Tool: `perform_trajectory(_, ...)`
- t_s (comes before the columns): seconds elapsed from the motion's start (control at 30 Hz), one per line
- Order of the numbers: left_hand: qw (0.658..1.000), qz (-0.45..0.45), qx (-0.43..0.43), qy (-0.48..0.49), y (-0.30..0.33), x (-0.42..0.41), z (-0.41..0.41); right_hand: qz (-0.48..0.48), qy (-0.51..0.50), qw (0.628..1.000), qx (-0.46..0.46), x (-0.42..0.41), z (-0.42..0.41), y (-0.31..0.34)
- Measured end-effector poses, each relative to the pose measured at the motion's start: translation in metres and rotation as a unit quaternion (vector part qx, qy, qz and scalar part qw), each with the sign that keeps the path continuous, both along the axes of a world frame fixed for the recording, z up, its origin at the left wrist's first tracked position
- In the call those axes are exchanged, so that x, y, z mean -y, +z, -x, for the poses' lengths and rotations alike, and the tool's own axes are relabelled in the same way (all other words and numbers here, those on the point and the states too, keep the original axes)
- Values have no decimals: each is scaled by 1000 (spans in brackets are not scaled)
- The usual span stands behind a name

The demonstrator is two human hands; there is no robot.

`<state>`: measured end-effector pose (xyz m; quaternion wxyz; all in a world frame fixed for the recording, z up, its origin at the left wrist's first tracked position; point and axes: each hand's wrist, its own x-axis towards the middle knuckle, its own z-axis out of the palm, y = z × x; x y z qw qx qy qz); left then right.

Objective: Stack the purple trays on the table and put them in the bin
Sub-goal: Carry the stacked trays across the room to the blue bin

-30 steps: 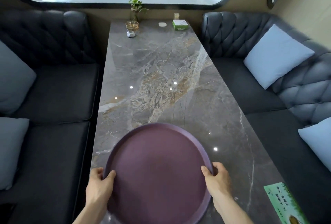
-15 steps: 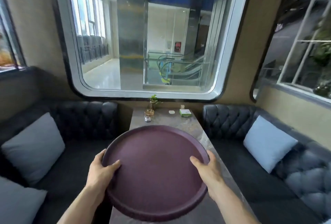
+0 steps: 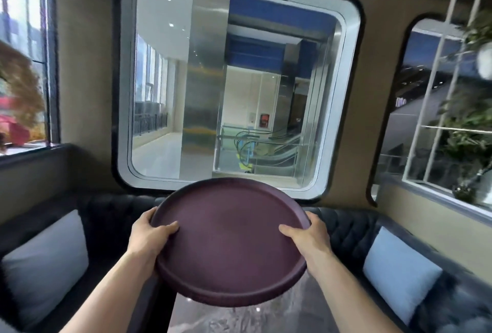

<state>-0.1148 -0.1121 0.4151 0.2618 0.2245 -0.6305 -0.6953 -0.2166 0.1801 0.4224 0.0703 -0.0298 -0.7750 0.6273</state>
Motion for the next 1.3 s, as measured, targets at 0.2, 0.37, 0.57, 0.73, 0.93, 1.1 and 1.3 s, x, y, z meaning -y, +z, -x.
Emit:
perform_trajectory(0.2, 1000, 0, 10, -18, 0, -30, 4, 25, -14, 1000, 2, -33, -5, -6)
perform_trajectory(0.37, 997, -13, 6, -71, -1, -98, 19, 19, -57, 998, 10, -104, -18, -10)
perform_trajectory(0.57, 986, -27, 12, -164, -3, -228, 43, 10, -154, 988, 18, -241, -50, -12)
perform_trajectory(0.73, 966, -8, 19, -257, -2, -362, 54, 30, -254, 967, 16, -374, -96, -13)
perform_trajectory(0.93, 921, 18, 13, -389, -3, -534, 36, 43, -395, 918, 14, -520, -202, -12)
perform_trajectory(1.1, 857, 30, 21, -514, -9, -669, -3, 50, -509, 859, -7, -608, -310, -20)
perform_trajectory(1.3, 743, 27, 26, -668, -24, -801, -77, 48, -666, 745, -12, -653, -455, -28)
